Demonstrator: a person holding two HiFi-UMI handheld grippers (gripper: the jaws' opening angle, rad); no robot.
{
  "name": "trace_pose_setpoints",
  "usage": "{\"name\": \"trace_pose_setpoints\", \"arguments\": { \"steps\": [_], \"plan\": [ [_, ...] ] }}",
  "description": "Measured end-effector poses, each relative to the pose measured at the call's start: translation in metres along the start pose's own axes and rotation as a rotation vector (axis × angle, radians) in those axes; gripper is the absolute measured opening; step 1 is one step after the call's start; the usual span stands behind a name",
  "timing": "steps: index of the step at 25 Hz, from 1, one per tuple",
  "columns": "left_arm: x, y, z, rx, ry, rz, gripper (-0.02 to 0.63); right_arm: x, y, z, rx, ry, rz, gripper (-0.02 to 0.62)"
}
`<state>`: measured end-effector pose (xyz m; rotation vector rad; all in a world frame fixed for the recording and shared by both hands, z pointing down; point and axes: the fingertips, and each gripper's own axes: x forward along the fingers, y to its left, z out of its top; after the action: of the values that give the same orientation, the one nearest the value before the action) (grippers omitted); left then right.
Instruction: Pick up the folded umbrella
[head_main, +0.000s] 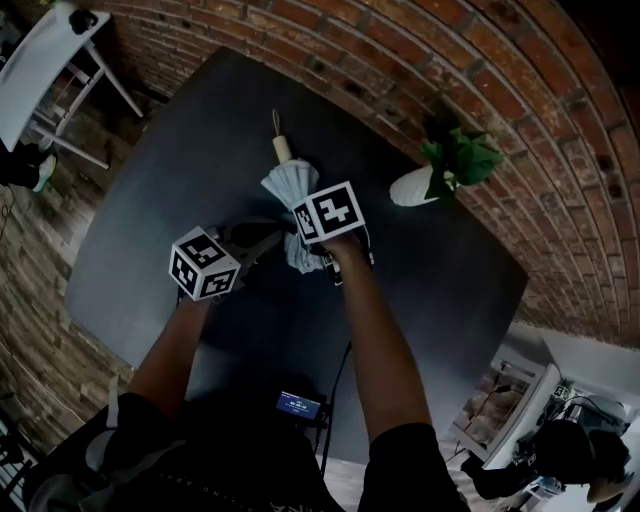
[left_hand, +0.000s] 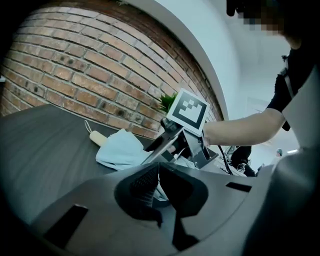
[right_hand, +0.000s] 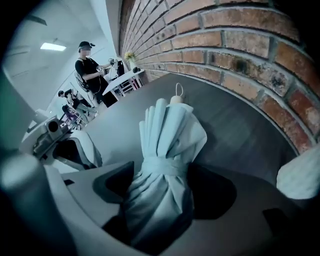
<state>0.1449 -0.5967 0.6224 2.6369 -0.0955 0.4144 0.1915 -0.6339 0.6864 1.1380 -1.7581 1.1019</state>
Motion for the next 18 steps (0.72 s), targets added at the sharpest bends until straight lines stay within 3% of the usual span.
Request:
{"name": "trace_pose_setpoints", "arguments": {
  "steps": [10, 18],
  "plan": [
    [-0.006, 0.002, -0.011, -0.009, 0.030, 0.004, 0.003, 0.008, -0.001, -0.001, -0.042, -0.016, -0.108, 0.321],
    [-0.014, -0.017, -0.018, -0.035, 0.031, -0.031, 0.003, 0.006, 0.006, 0.001, -0.016, -0.106, -0.143, 0.316]
  ]
}}
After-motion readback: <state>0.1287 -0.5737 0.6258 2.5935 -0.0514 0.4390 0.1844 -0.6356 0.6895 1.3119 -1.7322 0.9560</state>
